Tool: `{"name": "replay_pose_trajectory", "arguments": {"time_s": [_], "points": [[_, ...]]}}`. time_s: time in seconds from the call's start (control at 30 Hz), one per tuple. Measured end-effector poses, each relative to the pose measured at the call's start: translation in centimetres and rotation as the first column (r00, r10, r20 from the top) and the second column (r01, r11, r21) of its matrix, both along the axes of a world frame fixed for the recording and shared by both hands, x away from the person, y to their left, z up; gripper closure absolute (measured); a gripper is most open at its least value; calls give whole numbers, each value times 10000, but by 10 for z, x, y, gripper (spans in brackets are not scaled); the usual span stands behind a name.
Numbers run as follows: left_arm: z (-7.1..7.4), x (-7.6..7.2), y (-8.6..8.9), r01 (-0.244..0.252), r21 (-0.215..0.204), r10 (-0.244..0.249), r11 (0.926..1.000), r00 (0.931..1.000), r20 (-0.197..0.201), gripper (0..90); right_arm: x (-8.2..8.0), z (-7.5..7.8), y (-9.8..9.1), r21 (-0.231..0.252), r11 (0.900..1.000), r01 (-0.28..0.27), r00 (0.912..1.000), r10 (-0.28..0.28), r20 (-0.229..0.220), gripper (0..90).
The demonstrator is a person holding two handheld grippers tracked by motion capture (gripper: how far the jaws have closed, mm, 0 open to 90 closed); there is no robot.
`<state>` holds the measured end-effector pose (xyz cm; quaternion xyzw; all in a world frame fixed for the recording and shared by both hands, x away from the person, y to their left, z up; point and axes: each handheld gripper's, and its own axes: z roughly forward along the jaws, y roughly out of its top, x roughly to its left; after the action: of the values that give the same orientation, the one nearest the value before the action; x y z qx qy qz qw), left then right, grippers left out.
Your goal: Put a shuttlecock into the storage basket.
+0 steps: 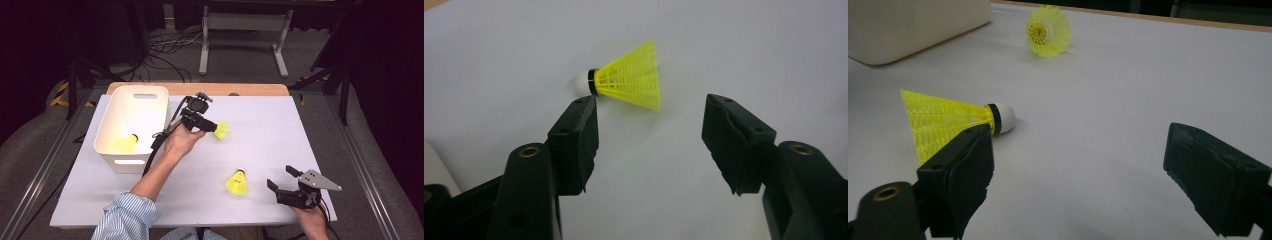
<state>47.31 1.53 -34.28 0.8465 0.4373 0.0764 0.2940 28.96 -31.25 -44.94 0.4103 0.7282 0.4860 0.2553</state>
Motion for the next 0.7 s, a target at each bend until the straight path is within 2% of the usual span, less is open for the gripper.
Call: {"name": "replay_pose_trajectory", "arguments": {"time_s": [0.2, 0.7], "points": [[-6, 6, -1, -55, 183, 56, 9998, 10000, -70, 407, 0, 0, 1, 3, 10000, -45, 10000, 45, -30, 131], [-12, 12, -7, -49, 74, 50, 10000, 9998, -172, 417, 0, 0, 1, -2, 9999, -130, 9999, 130, -5, 132]]}}
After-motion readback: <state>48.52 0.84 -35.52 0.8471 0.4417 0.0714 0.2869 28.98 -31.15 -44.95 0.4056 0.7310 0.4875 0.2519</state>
